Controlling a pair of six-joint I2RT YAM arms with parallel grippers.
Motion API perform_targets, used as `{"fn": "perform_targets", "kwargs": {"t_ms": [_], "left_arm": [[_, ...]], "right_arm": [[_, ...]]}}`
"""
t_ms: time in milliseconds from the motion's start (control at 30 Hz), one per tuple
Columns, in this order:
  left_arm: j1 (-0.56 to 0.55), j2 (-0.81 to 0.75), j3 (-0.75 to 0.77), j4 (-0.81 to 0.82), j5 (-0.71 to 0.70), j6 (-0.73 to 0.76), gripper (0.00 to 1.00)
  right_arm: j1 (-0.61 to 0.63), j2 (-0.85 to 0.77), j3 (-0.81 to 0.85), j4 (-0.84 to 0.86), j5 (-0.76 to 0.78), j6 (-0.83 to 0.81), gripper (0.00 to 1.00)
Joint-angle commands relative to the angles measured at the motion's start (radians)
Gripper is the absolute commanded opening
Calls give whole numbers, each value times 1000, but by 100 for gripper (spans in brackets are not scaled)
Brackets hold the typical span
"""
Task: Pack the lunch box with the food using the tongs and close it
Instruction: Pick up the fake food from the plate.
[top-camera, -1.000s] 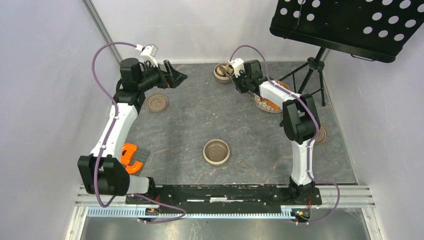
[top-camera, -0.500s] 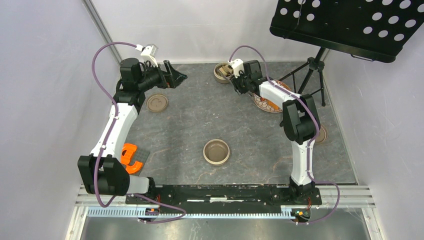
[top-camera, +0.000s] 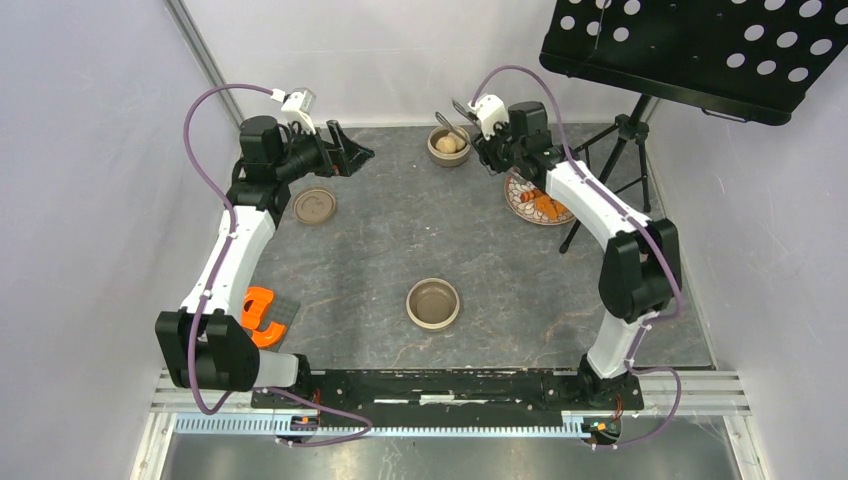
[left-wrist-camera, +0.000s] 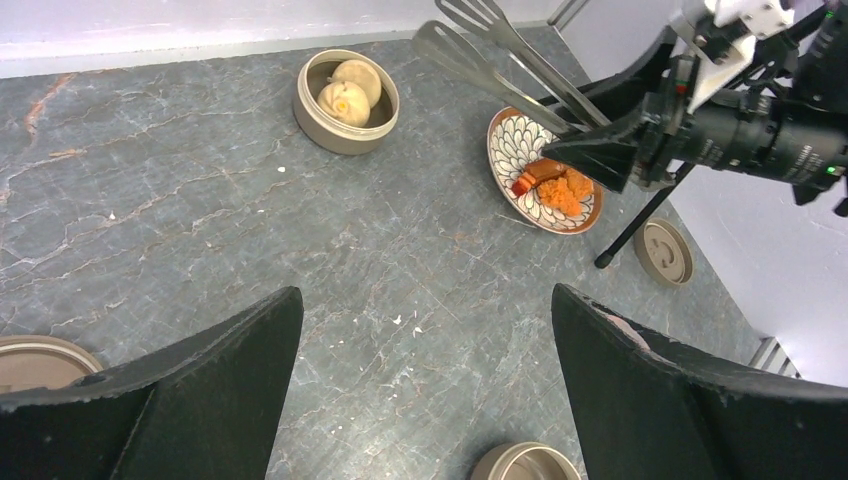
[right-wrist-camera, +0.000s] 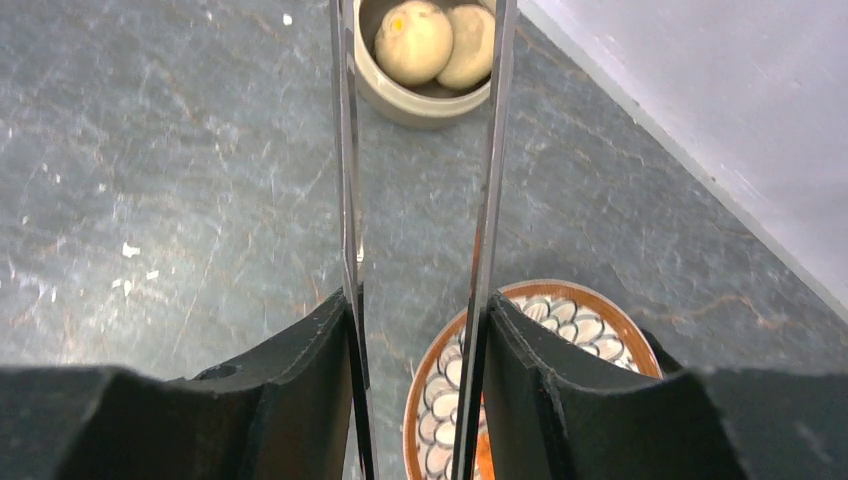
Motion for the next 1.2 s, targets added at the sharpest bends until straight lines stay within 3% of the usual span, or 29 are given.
{"fn": "perform_targets", "kwargs": {"t_ms": [0, 300, 567, 700, 1167], "left_arm": [[5, -9, 22, 12, 24, 48, 100], [4, -25, -1, 1, 33, 72, 100], [4, -35, -6, -14, 48, 83, 100], [4, -38, -9, -14, 57, 75, 100], [2, -63, -32, -11, 59, 62, 100]], "right_arm": [[-9, -116, -69, -73, -10, -65, 50], [-69, -297, -209, -242, -36, -108, 54], [-196, -404, -299, -391, -34, -174, 55], [-221, -437, -330, -440, 49, -206, 55], [-224, -493, -460, -446, 273, -95, 47]]}}
